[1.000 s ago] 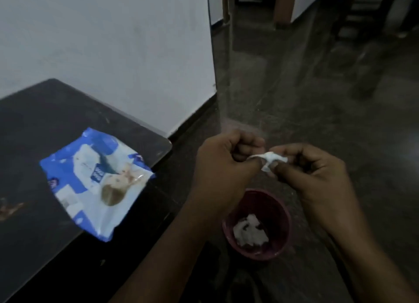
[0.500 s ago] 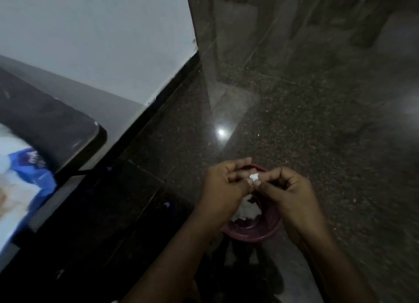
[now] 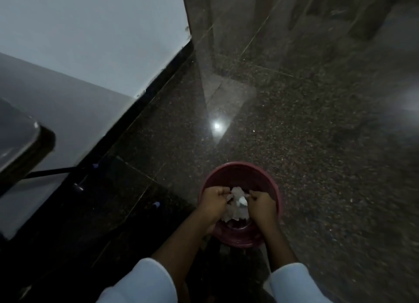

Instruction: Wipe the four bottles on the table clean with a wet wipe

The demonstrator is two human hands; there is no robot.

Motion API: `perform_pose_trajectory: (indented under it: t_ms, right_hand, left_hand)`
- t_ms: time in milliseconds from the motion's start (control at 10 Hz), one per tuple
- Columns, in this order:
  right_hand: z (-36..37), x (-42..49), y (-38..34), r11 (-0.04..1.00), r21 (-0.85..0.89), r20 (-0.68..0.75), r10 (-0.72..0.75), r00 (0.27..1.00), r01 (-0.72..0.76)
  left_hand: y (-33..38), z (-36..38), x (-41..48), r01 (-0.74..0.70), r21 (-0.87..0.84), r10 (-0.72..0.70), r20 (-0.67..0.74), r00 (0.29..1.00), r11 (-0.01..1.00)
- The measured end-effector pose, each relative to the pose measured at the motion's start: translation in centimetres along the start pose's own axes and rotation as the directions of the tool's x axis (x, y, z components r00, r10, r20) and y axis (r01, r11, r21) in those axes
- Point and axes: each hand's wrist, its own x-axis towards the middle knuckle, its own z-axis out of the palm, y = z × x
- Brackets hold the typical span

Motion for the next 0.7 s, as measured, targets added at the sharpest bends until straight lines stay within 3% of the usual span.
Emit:
perform_pose_trajectory:
  t_ms: [100, 200, 300, 400, 500, 600, 700]
  right_hand:
    - [-0.7, 0.7, 0.2, 1.0, 0.0, -0.037, 0.015, 0.999, -0.015]
    - [-2.9, 0.2, -0.6, 0.987, 0.161, -0.076, 0.01, 0.997, 0.002]
    - [-6.2, -3.2, -3.6, 0.936, 0.335, -0.06, -0.099, 0.993, 0.113]
    - [-9.8, -8.3, -8.2, 0.889, 0.318, -0.047, -0.334, 0.942, 0.331]
    - [-12.2, -13.2, -12.8, 0.812, 0.299, -0.057, -0.51, 0.858, 0.502]
    - [-13.9, -18.5, -17.9, 0.683, 0.26, -0.127, -0.677, 0.725, 0.683]
    - [-15.3, -25.1, -22.9, 0.494, 0.325, -0.179, -0.805, 0.566, 0.806]
  left_hand:
    - [0.8, -1.1, -1.1, 0.004, -0.013, -0.004, -0.001, 1.0, 1.0]
    - [2.4, -2.2, -3.0, -0.039, -0.092, 0.041, 0.019, 0.999, 0.995]
    - [4.8, -3.2, -7.0, -0.082, -0.273, 0.09, 0.019, 0.996, 0.958]
    - [6.6, -4.1, -13.0, -0.156, -0.374, 0.184, 0.041, 0.982, 0.914]
    - [7.9, -5.7, -19.7, -0.26, -0.395, 0.307, 0.059, 0.95, 0.881]
    - [9.3, -8.3, -26.9, -0.408, -0.357, 0.456, 0.057, 0.888, 0.84]
    - [9.2, -11.5, -32.8, -0.595, -0.339, 0.613, -0.065, 0.788, 0.729]
